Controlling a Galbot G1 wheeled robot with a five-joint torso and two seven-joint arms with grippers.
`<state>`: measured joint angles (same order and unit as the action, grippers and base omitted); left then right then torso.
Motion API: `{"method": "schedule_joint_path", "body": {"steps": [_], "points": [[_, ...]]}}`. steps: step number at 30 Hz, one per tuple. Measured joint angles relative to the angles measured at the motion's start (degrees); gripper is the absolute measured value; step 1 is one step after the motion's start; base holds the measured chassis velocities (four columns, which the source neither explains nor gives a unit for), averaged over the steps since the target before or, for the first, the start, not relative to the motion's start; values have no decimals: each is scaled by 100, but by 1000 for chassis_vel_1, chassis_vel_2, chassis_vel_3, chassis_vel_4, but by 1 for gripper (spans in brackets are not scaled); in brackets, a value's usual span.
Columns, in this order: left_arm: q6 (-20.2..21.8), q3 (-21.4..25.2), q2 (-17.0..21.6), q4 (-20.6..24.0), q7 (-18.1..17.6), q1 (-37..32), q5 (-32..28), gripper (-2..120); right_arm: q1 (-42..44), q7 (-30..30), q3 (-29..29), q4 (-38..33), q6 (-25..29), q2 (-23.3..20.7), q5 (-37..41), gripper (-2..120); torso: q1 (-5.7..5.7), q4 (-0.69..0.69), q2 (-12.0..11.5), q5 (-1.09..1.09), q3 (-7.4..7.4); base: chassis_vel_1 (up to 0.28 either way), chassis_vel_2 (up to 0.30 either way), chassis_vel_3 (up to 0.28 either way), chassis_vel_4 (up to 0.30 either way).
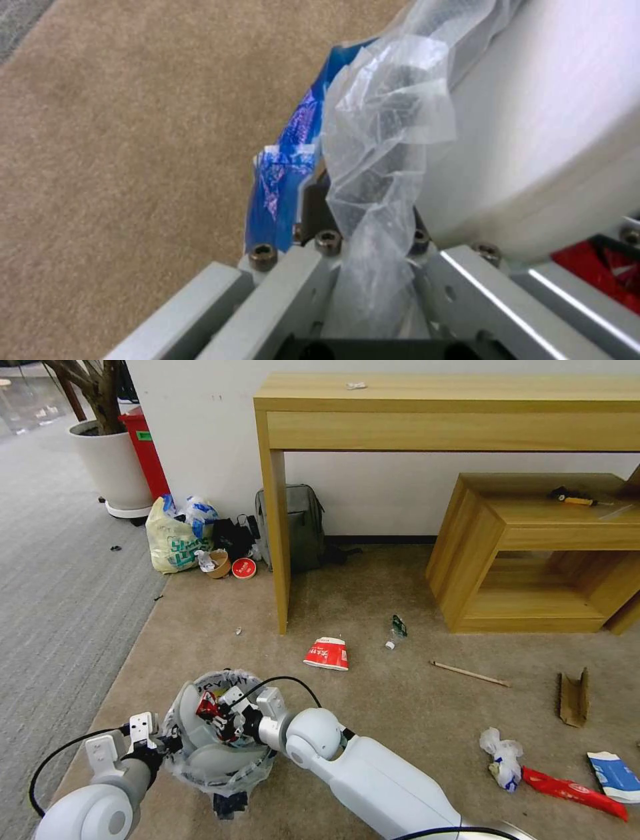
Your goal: Pick up the trash bin and place the garbage on the floor into it.
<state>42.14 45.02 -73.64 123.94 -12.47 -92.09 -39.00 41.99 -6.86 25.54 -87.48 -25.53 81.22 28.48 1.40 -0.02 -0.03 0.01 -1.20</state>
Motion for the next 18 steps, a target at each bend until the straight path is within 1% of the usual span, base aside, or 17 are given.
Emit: {"method": "schedule_joint_path", "body": {"steps": [1,2,4,5,8,9,12,13,15,16,17,18], "points": [[0,8,0,0,-7,-1,-6,0,0,49,-9,-13,-1,-2,-3,22,0,0,0,0,0,0,0,0,0],[0,8,0,0,-7,-1,-6,0,0,49,-9,-13,-1,-2,-3,22,0,0,0,0,0,0,0,0,0],[0,27,2,0,-20,-2,-21,0,3,103,-35,-97,-1,-21,-4,32,0,0,0,0,0,0,0,0,0],[0,27,2,0,-20,-2,-21,0,3,103,-35,-97,-1,-21,-4,32,0,0,0,0,0,0,0,0,0],[0,82,3,-29,-21,8,-55,0,41,197,-75,-251,7,-81,1,47,0,0,0,0,0,0,0,0,0],[0,82,3,-29,-21,8,-55,0,41,197,-75,-251,7,-81,1,47,0,0,0,0,0,0,0,0,0],[0,118,10,-81,-24,21,-95,0,87,254,-164,-382,16,-123,18,61,0,0,0,0,0,0,0,0,0],[0,118,10,-81,-24,21,-95,0,87,254,-164,-382,16,-123,18,61,0,0,0,0,0,0,0,0,0],[0,129,14,-97,-23,28,-123,0,100,266,-233,-445,20,-149,32,71,0,0,0,0,0,0,0,0,0],[0,135,19,-105,-18,35,-142,0,106,269,-281,-484,24,-161,44,78,0,0,0,0,0,0,0,0,0],[0,135,19,-105,-18,35,-142,0,106,269,-281,-484,24,-161,44,78,0,0,0,0,0,0,0,0,0],[0,137,20,-115,-8,43,-153,0,111,274,-301,-512,26,-162,54,81,0,0,0,0,-1,0,0,0,0]]}}
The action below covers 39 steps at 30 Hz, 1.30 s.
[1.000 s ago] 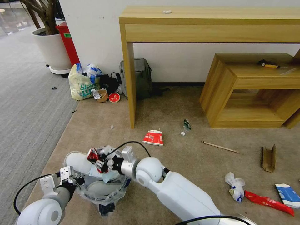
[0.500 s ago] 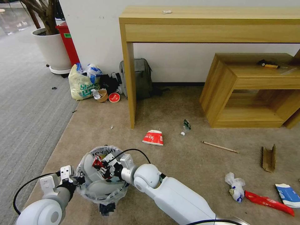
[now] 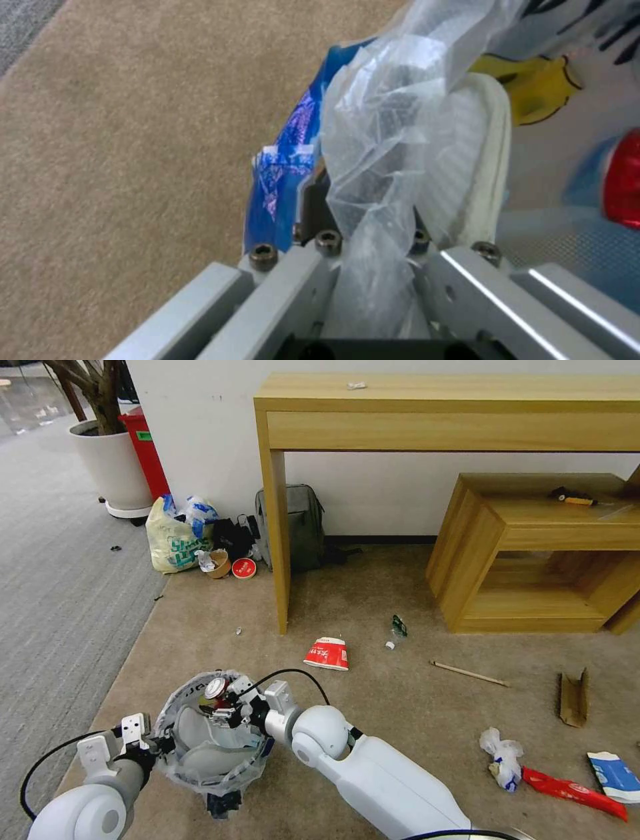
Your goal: Pick up the trash bin and place the garbage on the floor into it.
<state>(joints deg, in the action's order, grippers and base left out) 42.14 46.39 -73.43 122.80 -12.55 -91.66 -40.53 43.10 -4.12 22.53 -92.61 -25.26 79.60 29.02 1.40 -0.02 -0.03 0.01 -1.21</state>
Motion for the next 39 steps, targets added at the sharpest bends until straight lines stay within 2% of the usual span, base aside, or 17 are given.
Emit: {"method": "schedule_joint_path", "body": {"steps": [2,6,29,39], "points": [[0,20,6,-30,-4,12,-17,0,3,24,-92,-54,-5,-11,31,91,0,0,0,0,0,0,0,0,0],[-1,16,9,-51,28,32,-38,0,4,22,-116,-63,-9,-14,54,100,0,0,0,0,0,0,0,0,0],[0,-9,22,-189,9,143,-62,0,86,53,68,-2,-2,20,330,100,0,0,0,0,0,0,0,0,0],[-1,19,10,-260,0,178,-67,0,-5,55,-28,-546,78,7,476,100,0,0,0,0,0,0,0,0,0]]}}
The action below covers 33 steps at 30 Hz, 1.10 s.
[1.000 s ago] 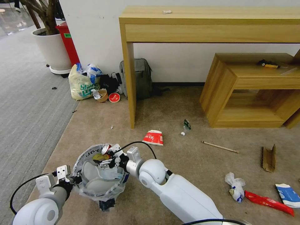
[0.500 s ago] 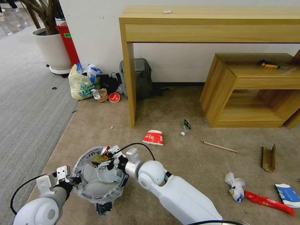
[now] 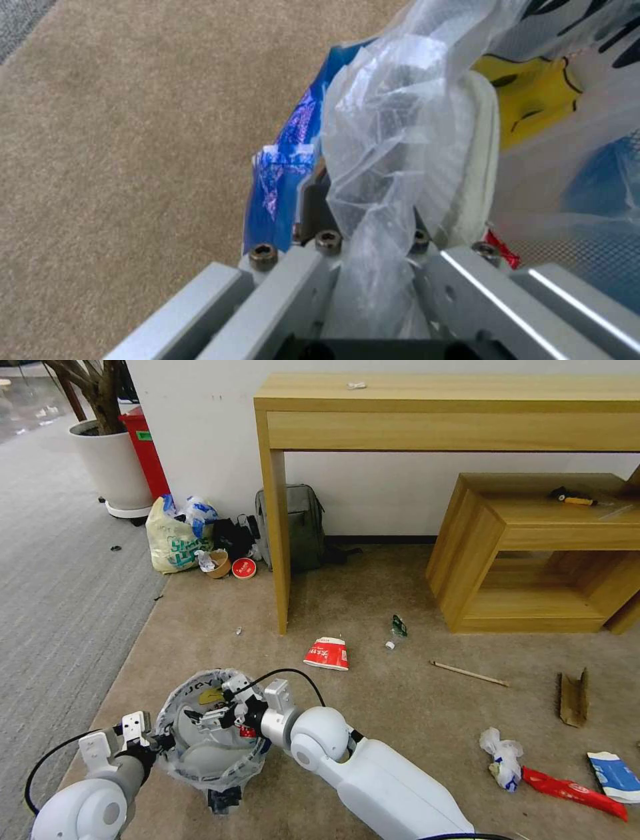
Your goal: Pick up the trash bin and place the garbage on the floor into it.
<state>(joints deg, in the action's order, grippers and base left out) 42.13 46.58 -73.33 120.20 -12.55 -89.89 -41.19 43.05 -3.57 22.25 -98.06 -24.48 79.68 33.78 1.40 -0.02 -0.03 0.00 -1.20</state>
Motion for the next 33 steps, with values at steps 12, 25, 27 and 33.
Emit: {"method": "schedule_joint_path", "body": {"steps": [12,25,27,33], "points": [[0,105,-10,104,70,-118,-8,0,149,213,-1085,-618,-25,-439,-224,100,0,1,0,-1,0,0,0,0,0],[0,119,-60,280,164,-218,56,0,2179,188,-3542,-1271,347,-1217,-963,100,0,1,0,-2,0,0,0,0,0],[0,112,-91,293,173,-218,80,0,2556,277,-3858,-1427,408,-1211,-1094,100,0,0,0,-1,0,0,0,0,0],[0,136,-110,376,202,-218,107,0,3554,231,-4733,-1955,565,-959,-1565,100,0,-1,0,-2,1,0,0,0,0]]}}
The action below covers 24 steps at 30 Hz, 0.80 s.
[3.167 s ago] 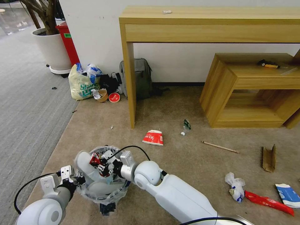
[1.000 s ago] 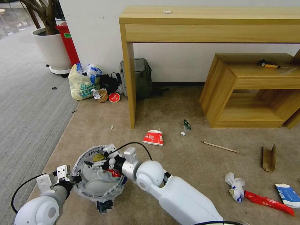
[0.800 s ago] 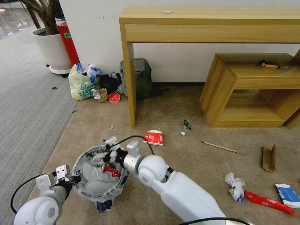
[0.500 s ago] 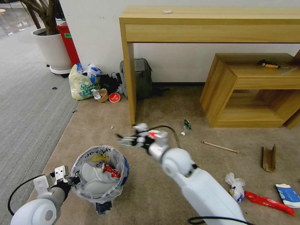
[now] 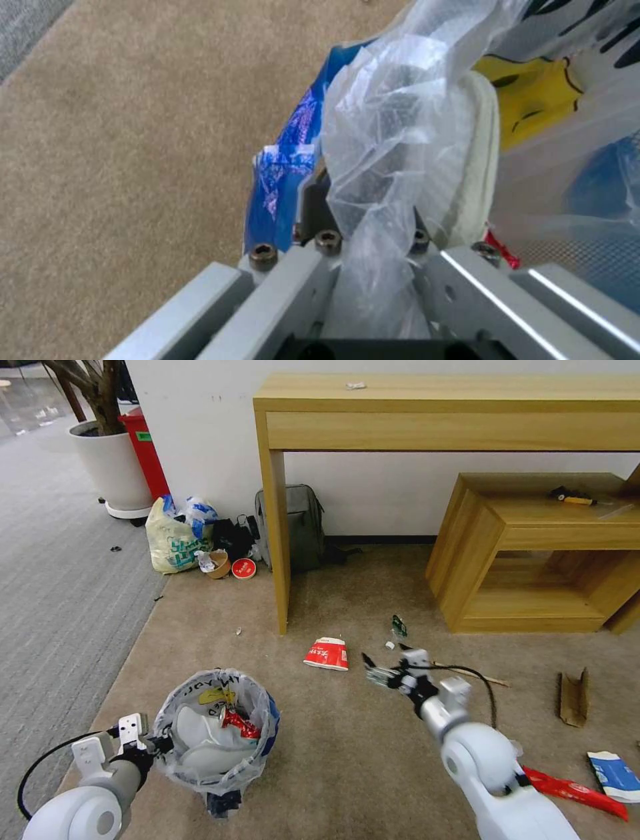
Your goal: Pick up the trash bin and place the garbage on the floor into it.
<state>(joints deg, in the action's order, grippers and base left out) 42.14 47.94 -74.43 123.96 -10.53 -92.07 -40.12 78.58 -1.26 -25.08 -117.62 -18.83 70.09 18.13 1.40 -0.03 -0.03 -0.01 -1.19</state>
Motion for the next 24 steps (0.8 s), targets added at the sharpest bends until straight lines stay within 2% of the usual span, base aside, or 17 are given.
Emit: {"method": "schedule_joint_path", "body": {"steps": [5,12,24], "points": [[0,32,-31,13,82,-24,23,0,594,-72,-585,-356,123,218,-206,100,0,1,0,2,-1,0,0,0,0],[0,12,-63,65,107,-41,41,0,1034,-293,-1118,-616,230,414,-382,100,0,1,0,2,-1,0,0,0,0],[0,-2,-43,107,118,-68,36,0,1460,-419,-1513,-764,439,600,-481,100,0,1,0,2,-1,0,0,0,0]]}}
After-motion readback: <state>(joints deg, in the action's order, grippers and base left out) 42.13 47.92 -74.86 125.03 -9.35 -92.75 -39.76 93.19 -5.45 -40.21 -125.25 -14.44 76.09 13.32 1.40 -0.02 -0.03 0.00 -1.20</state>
